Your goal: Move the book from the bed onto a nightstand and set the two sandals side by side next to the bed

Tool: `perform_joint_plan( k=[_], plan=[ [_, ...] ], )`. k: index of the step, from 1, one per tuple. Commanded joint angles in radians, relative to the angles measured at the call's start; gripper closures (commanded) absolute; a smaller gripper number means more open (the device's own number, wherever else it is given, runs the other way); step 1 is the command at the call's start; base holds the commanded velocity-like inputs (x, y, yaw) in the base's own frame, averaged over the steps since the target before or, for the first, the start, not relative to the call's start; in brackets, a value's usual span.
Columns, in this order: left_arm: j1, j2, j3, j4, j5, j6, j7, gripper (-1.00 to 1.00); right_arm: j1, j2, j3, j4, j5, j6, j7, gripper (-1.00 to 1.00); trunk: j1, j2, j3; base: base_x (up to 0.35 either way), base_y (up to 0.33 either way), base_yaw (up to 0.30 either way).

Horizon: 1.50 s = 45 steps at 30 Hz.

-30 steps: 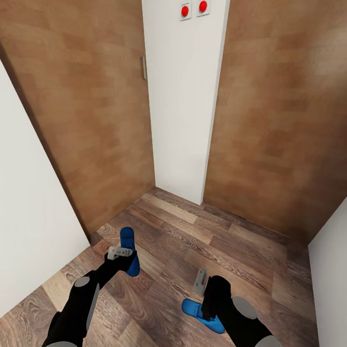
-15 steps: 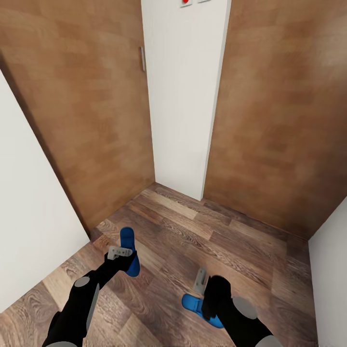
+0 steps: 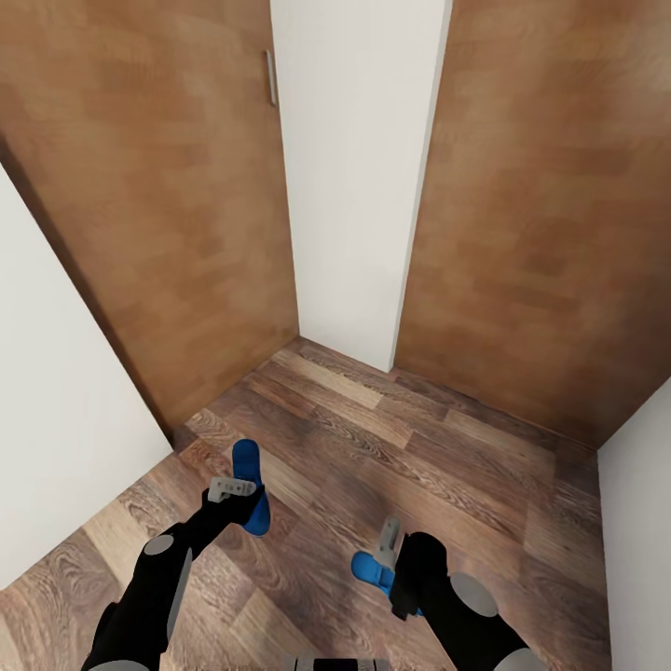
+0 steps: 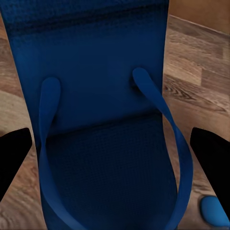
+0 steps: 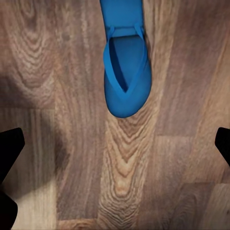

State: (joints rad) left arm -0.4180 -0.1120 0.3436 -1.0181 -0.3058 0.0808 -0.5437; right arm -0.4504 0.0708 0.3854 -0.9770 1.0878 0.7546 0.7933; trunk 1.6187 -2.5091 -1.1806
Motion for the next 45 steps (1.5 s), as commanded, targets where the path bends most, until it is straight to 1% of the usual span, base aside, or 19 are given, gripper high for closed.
perform_joint_plan(
  k=[1, 6, 8, 11, 16, 24, 31, 34, 37, 42, 43, 44, 45],
  plan=[
    [-0.001, -0.001, 0.005, -0.002, -0.003, 0.007, -0.009, 1.00, -0.001, 0.000, 0.001, -0.002, 0.011, 0.002, 0.010, -1.00, 0.000, -0.001, -0.005, 0.000, 0.000, 0.000],
    [-0.001, -0.001, 0.005, -0.002, -0.003, 0.007, -0.009, 1.00, -0.001, -0.004, -0.002, -0.021, 0.010, 0.002, 0.010, -1.00, 0.002, -0.002, -0.024, 0.000, 0.000, 0.000],
    [-0.001, -0.001, 0.005, -0.002, -0.003, 0.007, -0.009, 1.00, -0.001, -0.005, -0.004, -0.047, 0.009, 0.002, 0.010, -1.00, 0.002, -0.002, -0.024, 0.000, 0.000, 0.000],
    [-0.001, -0.001, 0.005, -0.002, -0.003, 0.007, -0.009, 1.00, -0.001, -0.006, -0.006, -0.060, 0.008, 0.002, 0.010, -1.00, 0.002, -0.002, -0.024, 0.000, 0.000, 0.000],
    [-0.001, -0.001, 0.005, -0.002, -0.003, 0.007, -0.009, 1.00, -0.001, -0.006, -0.007, -0.067, 0.008, 0.002, 0.010, -1.00, 0.005, -0.003, -0.044, 0.000, 0.000, 0.000],
    [-0.001, -0.001, 0.005, -0.002, -0.003, 0.007, -0.009, 1.00, -0.001, -0.007, -0.011, -0.067, 0.008, 0.001, 0.010, -1.00, 0.005, -0.003, -0.044, 0.000, 0.000, 0.000],
    [-0.001, -0.001, 0.005, -0.002, -0.003, 0.007, -0.009, 1.00, -0.001, -0.009, -0.012, -0.072, 0.007, 0.000, 0.009, -1.00, 0.008, -0.005, -0.071, 0.000, 0.000, 0.000],
    [-0.001, -0.001, 0.005, -0.002, -0.003, 0.007, -0.009, 1.00, -0.001, -0.009, -0.012, -0.089, 0.007, 0.000, 0.009, -1.00, 0.009, -0.005, -0.082, 0.000, 0.000, 0.000],
    [-0.001, -0.001, 0.005, -0.002, -0.003, 0.007, -0.009, 1.00, -0.001, -0.025, -0.031, -0.131, 0.003, -0.004, 0.011, -1.00, 0.009, -0.005, -0.082, 0.000, 0.000, 0.000],
    [-0.001, -0.001, 0.005, -0.002, -0.003, 0.007, -0.009, 1.00, -0.001, -0.042, -0.053, -0.156, -0.027, -0.009, 0.017, -1.00, 0.009, -0.005, -0.082, 0.000, 0.000, 0.000],
    [-0.001, -0.001, 0.005, -0.002, -0.003, 0.007, -0.009, 1.00, -0.001, -0.056, -0.058, -0.157, -0.029, -0.012, 0.017, -1.00, 0.009, -0.005, -0.082, 0.000, 0.000, 0.000],
    [-0.001, -0.001, 0.005, -0.002, -0.003, 0.007, -0.009, 1.00, -0.001, -0.089, -0.069, -0.158, -0.036, -0.016, 0.018, -1.00, 0.009, -0.005, -0.082, 0.000, 0.000, 0.000],
    [-0.001, -0.001, 0.005, -0.002, -0.003, 0.007, -0.009, 1.00, -0.001, -0.120, -0.086, -0.157, -0.064, -0.019, 0.019, -1.00, 0.009, -0.005, -0.082, 0.000, 0.000, 0.000]
  ],
)
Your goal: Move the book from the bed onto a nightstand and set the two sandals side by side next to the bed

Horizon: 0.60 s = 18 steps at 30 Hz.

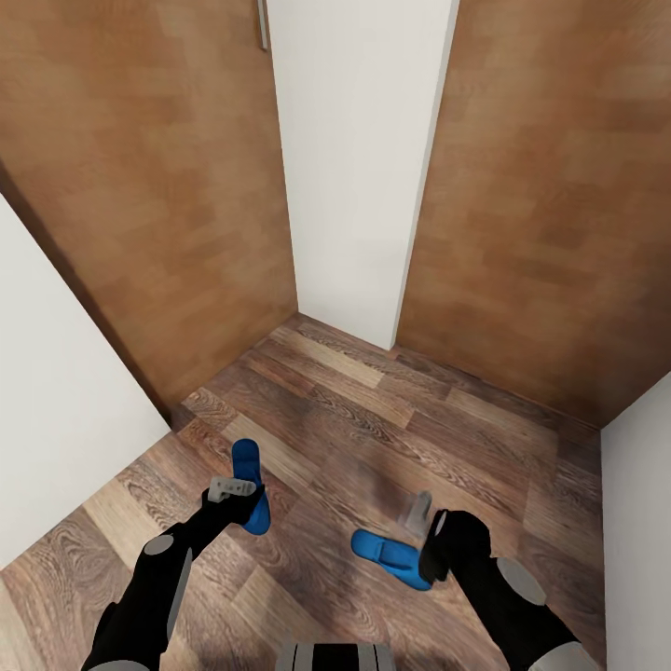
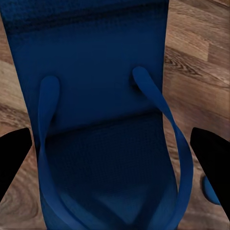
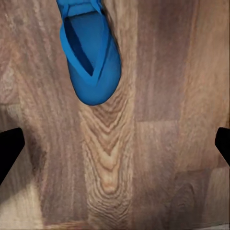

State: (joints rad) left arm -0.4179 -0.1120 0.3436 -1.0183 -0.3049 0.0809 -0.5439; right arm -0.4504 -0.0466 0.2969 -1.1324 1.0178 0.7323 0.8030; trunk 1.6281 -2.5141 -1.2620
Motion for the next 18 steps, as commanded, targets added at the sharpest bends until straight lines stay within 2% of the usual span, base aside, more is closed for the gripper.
perform_joint_plan(
  k=[1, 2, 3, 4, 6, 10, 18],
  plan=[
    [-0.001, -0.002, 0.005, -0.002, -0.003, 0.007, -0.009, 1.00, -0.001, -0.010, -0.004, -0.001, -0.010, 0.002, 0.009, -1.00, 0.000, 0.000, -0.001, 0.000, 0.000, 0.000],
    [-0.001, -0.002, 0.005, -0.002, -0.003, 0.007, -0.009, 1.00, -0.001, -0.022, -0.014, -0.001, -0.052, 0.000, 0.010, -1.00, 0.000, 0.000, -0.001, 0.000, 0.000, 0.000],
    [-0.001, -0.002, 0.005, -0.002, -0.003, 0.007, -0.009, 1.00, -0.001, -0.043, -0.025, 0.000, -0.138, -0.007, 0.009, -1.00, 0.000, 0.000, -0.001, 0.000, 0.000, 0.000],
    [-0.001, -0.002, 0.005, -0.002, -0.003, 0.007, -0.009, 1.00, -0.001, -0.052, -0.028, 0.001, -0.169, -0.013, 0.009, -1.00, 0.000, 0.000, -0.001, 0.000, 0.000, 0.000],
    [-0.001, -0.002, 0.005, -0.002, -0.003, 0.007, -0.009, 1.00, -0.001, -0.062, -0.031, 0.002, -0.203, -0.026, 0.009, -1.00, 0.000, 0.000, -0.001, 0.000, 0.000, 0.000],
    [-0.001, -0.002, 0.005, -0.002, -0.003, 0.007, -0.008, 1.00, -0.001, -0.067, -0.033, 0.003, -0.223, -0.035, 0.009, -1.00, 0.000, 0.000, -0.001, 0.000, 0.000, 0.000],
    [-0.001, -0.002, 0.005, -0.002, -0.003, 0.007, -0.008, 1.00, -0.001, -0.067, -0.033, 0.003, -0.228, -0.037, 0.009, -1.00, 0.000, 0.000, -0.001, 0.000, 0.000, 0.000]
  ],
)
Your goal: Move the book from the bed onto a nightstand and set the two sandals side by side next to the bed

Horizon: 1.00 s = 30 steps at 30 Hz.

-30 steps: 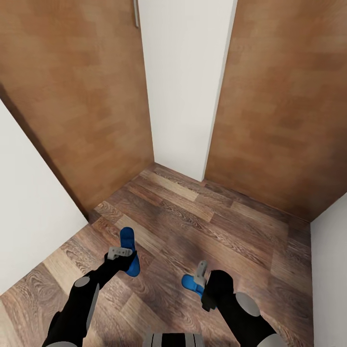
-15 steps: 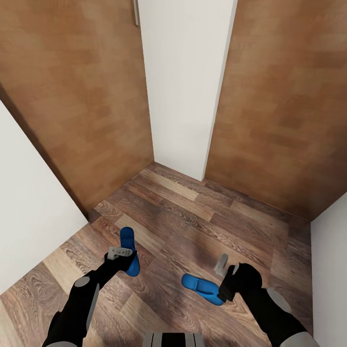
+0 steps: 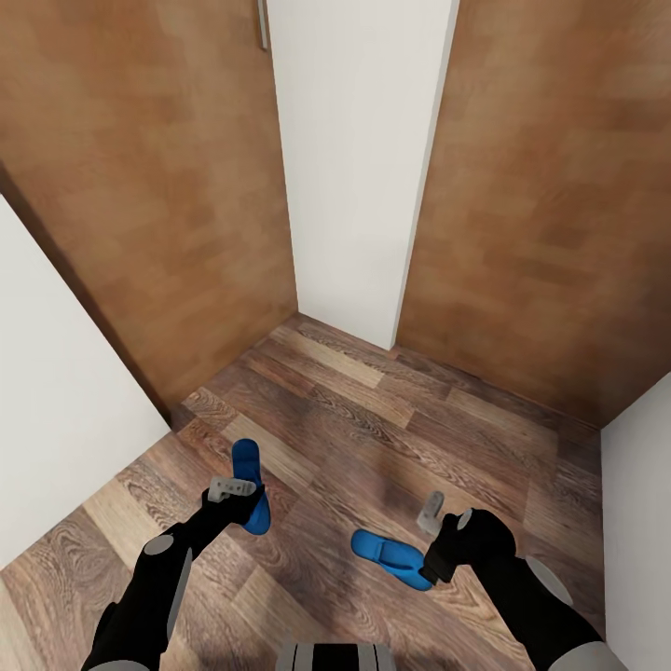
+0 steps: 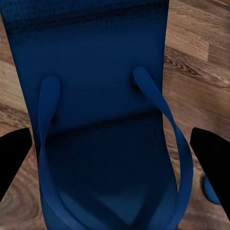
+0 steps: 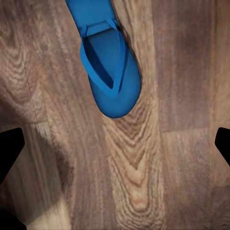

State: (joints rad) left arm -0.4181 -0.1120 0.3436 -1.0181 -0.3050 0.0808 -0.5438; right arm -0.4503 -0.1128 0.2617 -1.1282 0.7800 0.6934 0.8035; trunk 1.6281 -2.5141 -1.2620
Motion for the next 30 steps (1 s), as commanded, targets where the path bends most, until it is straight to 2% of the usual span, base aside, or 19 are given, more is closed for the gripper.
perform_joint_plan(
  k=[1, 30],
  plan=[
    [-0.001, -0.001, 0.005, -0.002, -0.003, 0.007, -0.009, 1.00, -0.001, -0.001, 0.002, -0.002, 0.010, 0.002, 0.008, -1.00, 0.000, -0.001, -0.005, 0.000, 0.000, 0.000],
    [-0.001, -0.001, 0.005, -0.002, -0.003, 0.006, -0.008, 1.00, -0.001, 0.001, 0.005, -0.001, 0.010, 0.002, 0.008, -1.00, 0.013, -0.007, -0.117, 0.000, 0.000, 0.000]
  ],
)
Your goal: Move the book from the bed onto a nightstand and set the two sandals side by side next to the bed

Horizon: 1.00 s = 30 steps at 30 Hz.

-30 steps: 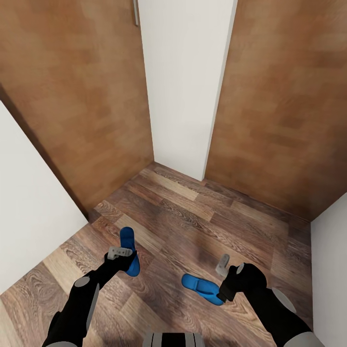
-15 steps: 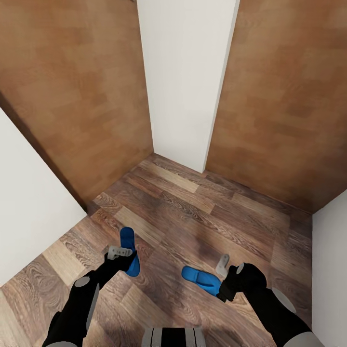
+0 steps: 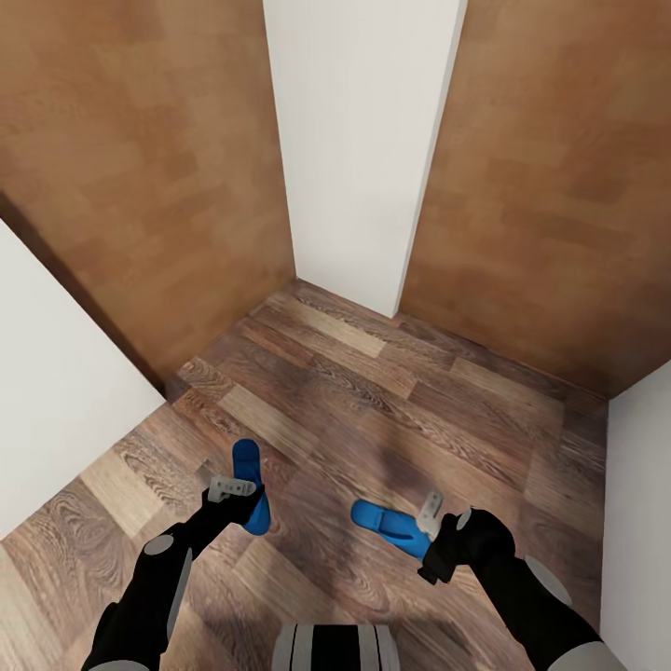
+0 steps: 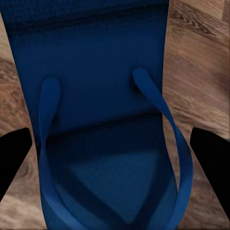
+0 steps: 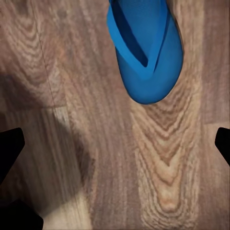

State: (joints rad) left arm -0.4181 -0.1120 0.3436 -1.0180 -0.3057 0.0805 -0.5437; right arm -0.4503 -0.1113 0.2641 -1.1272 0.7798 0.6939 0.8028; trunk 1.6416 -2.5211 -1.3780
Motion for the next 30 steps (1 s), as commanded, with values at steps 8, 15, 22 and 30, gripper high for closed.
perform_joint_plan(
  k=[8, 15, 22, 30],
  plan=[
    [-0.001, -0.002, 0.005, -0.002, -0.003, 0.006, -0.009, 1.00, -0.001, 0.002, 0.007, -0.002, 0.010, 0.001, 0.008, -1.00, 0.000, -0.001, -0.005, 0.000, 0.000, 0.000],
    [-0.001, 0.000, 0.005, -0.036, 0.006, -0.014, -0.008, 1.00, -0.001, 0.001, 0.008, -0.002, 0.010, 0.001, 0.007, -1.00, 0.000, -0.001, -0.005, 0.000, 0.000, 0.000],
    [-0.001, -0.001, -0.010, -0.260, 0.171, -0.016, -0.010, 1.00, -0.001, 0.001, 0.007, -0.002, 0.009, 0.001, 0.007, -1.00, 0.000, -0.001, -0.005, 0.000, 0.000, 0.000],
    [0.001, 0.002, -0.034, -0.301, 0.216, -0.015, -0.010, 1.00, -0.001, 0.001, 0.007, 0.000, 0.009, 0.001, 0.007, -1.00, 0.000, -0.001, -0.005, 0.000, 0.000, 0.000]
  ],
)
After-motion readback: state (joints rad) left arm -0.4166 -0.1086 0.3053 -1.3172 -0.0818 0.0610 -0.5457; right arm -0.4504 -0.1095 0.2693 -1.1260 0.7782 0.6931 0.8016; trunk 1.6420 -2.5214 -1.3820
